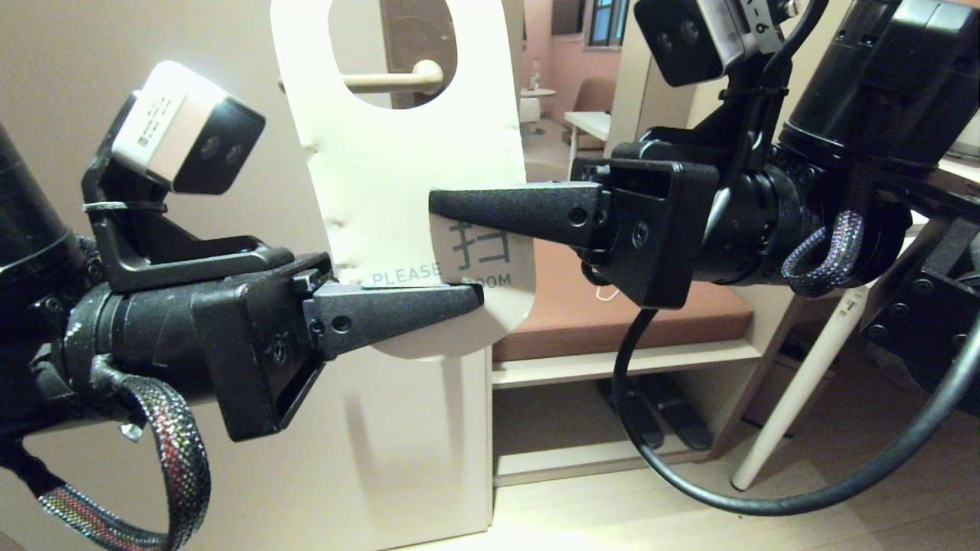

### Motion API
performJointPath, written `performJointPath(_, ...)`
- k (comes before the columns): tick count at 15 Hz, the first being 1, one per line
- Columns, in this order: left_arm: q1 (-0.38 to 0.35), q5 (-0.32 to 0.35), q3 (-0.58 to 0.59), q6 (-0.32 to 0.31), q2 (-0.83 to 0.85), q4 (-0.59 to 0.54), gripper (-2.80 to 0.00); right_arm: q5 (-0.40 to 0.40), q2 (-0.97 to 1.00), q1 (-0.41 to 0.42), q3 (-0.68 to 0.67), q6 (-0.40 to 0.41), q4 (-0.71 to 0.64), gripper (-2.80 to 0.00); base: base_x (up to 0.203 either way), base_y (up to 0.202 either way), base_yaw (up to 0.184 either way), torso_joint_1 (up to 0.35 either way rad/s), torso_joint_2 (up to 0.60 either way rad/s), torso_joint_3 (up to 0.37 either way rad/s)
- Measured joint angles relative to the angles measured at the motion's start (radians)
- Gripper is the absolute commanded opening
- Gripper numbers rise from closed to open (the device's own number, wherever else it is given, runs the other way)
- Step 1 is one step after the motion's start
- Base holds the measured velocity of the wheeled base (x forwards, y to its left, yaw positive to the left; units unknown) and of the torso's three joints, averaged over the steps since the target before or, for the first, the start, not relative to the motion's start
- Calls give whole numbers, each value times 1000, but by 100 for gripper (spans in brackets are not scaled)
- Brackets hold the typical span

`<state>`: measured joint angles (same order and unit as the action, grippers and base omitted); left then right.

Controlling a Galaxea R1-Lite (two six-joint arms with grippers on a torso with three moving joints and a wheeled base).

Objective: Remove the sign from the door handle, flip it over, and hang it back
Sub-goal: Hand it to the other hand

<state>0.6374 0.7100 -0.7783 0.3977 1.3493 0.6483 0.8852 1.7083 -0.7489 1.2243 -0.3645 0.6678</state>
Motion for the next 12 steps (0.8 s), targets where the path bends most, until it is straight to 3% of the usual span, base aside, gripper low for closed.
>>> performJointPath(4, 3, -1, 0, 0, -8, 0, -280, 0, -1, -2, 0, 1, -1, -280, 0, 0, 0, 0, 0, 0)
performJointPath(5, 3, -1, 0, 0, -10, 3, -280, 1, -1, -3, 0, 2, -2, 0, 0, 0, 0, 0, 0, 0)
performJointPath(12, 3, -1, 15, 0, -23, 1, -280, -1, 5, -11, 0, 2, 54, 0, 0, 0, 0, 0, 0, 0)
